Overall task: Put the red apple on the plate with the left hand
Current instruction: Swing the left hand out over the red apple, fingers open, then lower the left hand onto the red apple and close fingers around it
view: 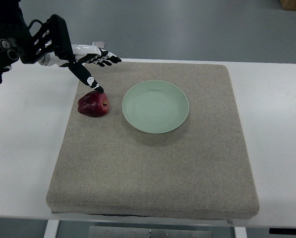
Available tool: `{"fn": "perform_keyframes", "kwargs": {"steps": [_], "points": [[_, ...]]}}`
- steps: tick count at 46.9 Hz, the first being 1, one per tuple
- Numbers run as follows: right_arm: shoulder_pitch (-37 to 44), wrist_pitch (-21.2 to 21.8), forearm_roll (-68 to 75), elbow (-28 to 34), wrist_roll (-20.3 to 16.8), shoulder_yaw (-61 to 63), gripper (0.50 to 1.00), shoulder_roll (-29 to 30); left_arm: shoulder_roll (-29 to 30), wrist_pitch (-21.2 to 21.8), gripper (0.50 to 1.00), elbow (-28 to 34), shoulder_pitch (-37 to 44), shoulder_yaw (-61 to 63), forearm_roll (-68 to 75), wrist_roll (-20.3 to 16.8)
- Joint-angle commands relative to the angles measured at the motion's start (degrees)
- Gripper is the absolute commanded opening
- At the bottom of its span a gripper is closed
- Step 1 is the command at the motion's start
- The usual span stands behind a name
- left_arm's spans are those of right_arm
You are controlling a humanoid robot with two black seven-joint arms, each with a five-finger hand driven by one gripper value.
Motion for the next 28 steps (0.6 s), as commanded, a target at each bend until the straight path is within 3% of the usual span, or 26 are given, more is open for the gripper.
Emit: {"fn": "perform_keyframes", "kwargs": {"steps": [1,28], "points": [[0.0,0.0,0.0,0.0,0.0,0.1,0.930,0.0,0.4,-0.1,0.984,-1.0,0.2,0.1,2.1,-0.7],[0.0,0.1,0.0,0.0,0.0,0.0,0.932,0.0,1.4,0.5,0.971,-2.5,1.6,0.4,15.0,-2.6]]}}
